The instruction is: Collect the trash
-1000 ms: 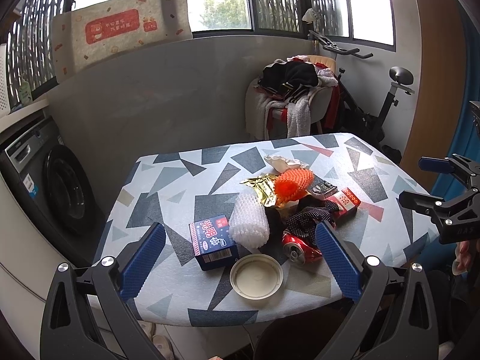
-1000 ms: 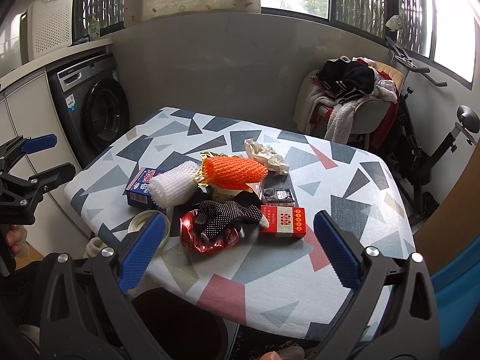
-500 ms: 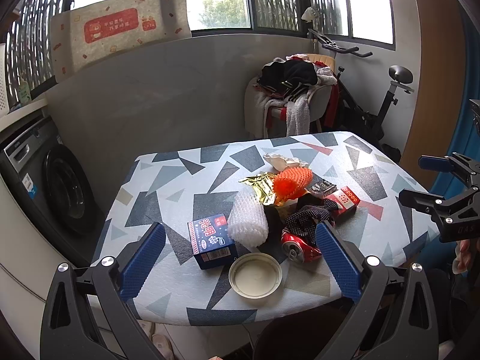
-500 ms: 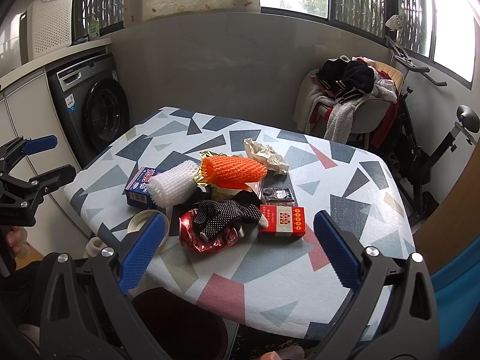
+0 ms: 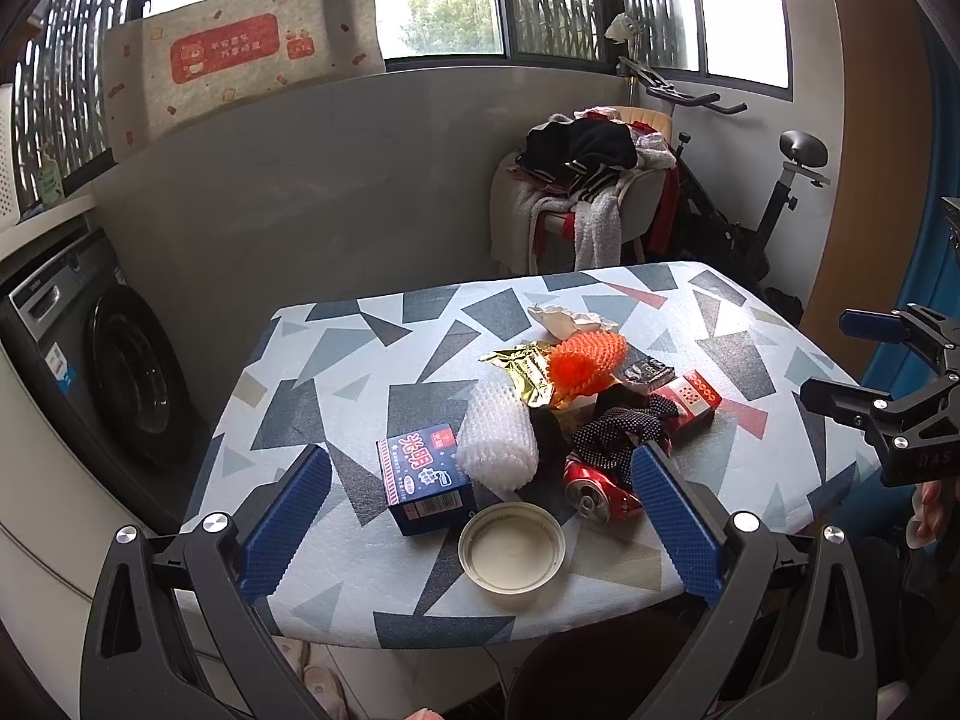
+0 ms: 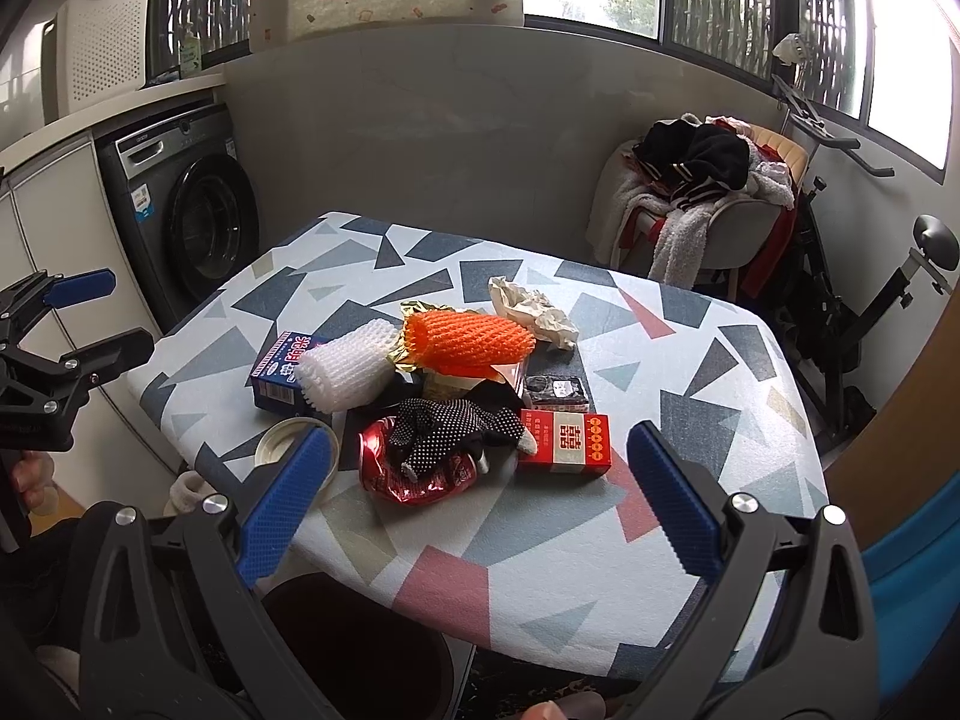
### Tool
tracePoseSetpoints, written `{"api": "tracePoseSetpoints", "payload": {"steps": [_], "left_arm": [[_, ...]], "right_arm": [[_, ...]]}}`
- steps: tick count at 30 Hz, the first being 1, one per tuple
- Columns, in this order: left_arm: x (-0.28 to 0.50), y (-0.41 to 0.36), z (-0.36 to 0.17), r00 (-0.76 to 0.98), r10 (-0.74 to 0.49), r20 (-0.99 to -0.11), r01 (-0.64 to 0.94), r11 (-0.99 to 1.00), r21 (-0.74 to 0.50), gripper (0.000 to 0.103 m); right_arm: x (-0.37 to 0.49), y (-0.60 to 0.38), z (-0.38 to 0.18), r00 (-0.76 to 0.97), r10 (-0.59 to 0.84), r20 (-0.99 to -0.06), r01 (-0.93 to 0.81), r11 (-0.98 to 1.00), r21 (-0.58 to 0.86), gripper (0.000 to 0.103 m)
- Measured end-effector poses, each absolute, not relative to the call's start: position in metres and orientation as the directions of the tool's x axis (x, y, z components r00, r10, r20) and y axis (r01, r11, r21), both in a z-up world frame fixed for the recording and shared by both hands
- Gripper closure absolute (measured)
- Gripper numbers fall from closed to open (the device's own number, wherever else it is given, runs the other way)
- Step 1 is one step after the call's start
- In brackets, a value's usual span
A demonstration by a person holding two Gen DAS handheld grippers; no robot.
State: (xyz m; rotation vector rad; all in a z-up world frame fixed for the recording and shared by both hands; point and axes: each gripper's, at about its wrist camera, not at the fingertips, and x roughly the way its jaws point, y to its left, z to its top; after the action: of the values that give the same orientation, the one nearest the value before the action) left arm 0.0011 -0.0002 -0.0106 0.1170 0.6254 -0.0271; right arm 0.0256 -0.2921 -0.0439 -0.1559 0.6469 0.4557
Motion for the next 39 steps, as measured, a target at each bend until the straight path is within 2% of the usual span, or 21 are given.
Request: {"api": "tracePoseSetpoints", "payload": {"steps": [4,8,11,13,16,19,26,30,33,39], "left_arm": [[0.004,0.005,-0.013,0.808,0.004,-0.589,0.043,0.997,0.066,0.005],[0.006,0.008,-0.017,0.807,0.042,-0.589,0.029,0.993,0.112,0.005],[0.011,0.019,-0.024,0.785,0.017,-0.619,0.028,0.998,0.063,0.005],[0.01,0.026,-0.027,0.8,0.025,-0.599,0.014,0.998,0.06,0.005],[0.005,0.03,-0.03,0.831,0.074,-0.552,-0.008,0.993,0.122,0.005],[0.005,0.039,-0.034,0.832,0.056,-0.551,-0.003,0.995,0.097,0.005],[0.01,0.047,-0.052,0.814,0.002,-0.58,0.036,0.998,0.053,0.005],[0.016,0.052,-0.066,0.787,-0.012,-0.617,0.042,0.999,0.034,0.005],[0.025,0.06,-0.077,0.748,-0.052,-0.662,0.046,0.999,-0.028,0.005],[0.038,0.075,-0.096,0.714,-0.028,-0.7,-0.014,0.998,-0.055,0.005]], "right_arm": [[0.025,-0.292,-0.044,0.712,0.348,-0.61,-0.448,0.894,-0.012,0.006],[0.025,-0.29,-0.046,0.712,0.334,-0.618,-0.435,0.9,-0.014,0.006],[0.027,-0.29,-0.051,0.712,0.323,-0.624,-0.422,0.906,-0.013,0.006],[0.027,-0.291,-0.053,0.707,0.326,-0.627,-0.427,0.904,-0.011,0.006],[0.028,-0.292,-0.058,0.701,0.343,-0.626,-0.441,0.897,-0.002,0.006],[0.031,-0.293,-0.065,0.695,0.357,-0.624,-0.443,0.896,0.02,0.006],[0.039,-0.29,-0.085,0.665,0.41,-0.624,-0.477,0.876,0.067,0.006],[0.052,-0.282,-0.099,0.618,0.424,-0.662,-0.5,0.862,0.085,0.006],[0.063,-0.27,-0.109,0.629,0.367,-0.685,-0.494,0.869,0.012,0.006],[0.094,-0.252,-0.134,0.588,0.398,-0.704,-0.529,0.848,0.037,0.008]]}}
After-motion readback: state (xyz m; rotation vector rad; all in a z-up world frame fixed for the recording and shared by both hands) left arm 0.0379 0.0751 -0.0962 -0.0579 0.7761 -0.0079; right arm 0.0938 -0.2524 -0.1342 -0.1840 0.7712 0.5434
